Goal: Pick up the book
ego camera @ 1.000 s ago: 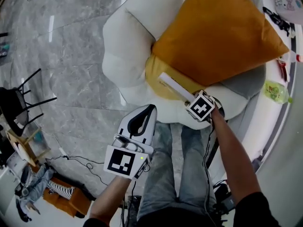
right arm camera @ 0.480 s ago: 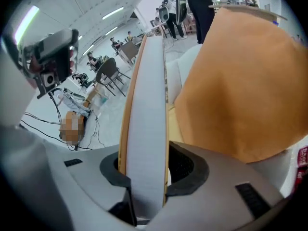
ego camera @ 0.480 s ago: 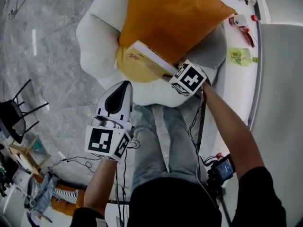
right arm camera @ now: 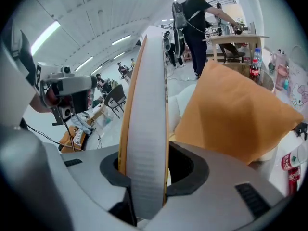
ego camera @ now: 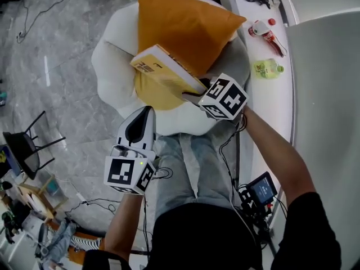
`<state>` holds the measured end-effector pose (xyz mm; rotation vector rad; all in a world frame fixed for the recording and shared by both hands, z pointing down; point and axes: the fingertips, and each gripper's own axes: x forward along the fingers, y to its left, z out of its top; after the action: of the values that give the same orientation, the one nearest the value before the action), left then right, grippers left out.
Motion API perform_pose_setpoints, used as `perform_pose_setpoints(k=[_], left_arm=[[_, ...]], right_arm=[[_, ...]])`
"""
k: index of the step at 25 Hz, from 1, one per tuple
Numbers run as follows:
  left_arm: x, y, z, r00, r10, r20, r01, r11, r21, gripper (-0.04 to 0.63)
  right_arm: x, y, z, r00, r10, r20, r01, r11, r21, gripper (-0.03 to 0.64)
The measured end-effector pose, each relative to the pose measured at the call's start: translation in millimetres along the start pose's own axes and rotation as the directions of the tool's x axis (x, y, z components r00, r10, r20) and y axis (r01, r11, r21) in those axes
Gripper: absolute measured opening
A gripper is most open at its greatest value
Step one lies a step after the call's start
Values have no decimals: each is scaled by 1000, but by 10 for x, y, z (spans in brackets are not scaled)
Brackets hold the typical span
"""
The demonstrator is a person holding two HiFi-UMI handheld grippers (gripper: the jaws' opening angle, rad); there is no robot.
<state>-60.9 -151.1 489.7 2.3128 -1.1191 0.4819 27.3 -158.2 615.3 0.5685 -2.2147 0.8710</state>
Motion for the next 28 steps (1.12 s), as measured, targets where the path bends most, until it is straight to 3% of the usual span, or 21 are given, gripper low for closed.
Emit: perform_pose_setpoints(k=[6, 13, 18, 23, 28], left_arm=[[-214, -158, 290, 1000, 8, 17, -8, 1000, 22, 12], [-469, -438, 610, 998, 12, 59, -15, 999, 52, 12], [-531, -651, 838, 994, 8, 109, -16, 997, 78, 12], [-799, -827, 1035, 990, -3, 144, -5, 998, 58, 12], [-1091, -1082, 1303, 973, -7, 229, -8, 998, 62, 12]], right_arm=[[-582, 276, 439, 990, 10, 141, -10, 1000, 4, 151], [-1343, 587, 734, 959, -1, 282, -1, 1000, 6, 151], [-1862, 724, 893, 922, -41, 384, 36, 999, 21, 152], [-2266, 1095, 1077, 880, -47, 472, 44, 999, 17, 152], [-2712, 1396, 1282, 818, -23, 575, 70, 996, -60, 152]])
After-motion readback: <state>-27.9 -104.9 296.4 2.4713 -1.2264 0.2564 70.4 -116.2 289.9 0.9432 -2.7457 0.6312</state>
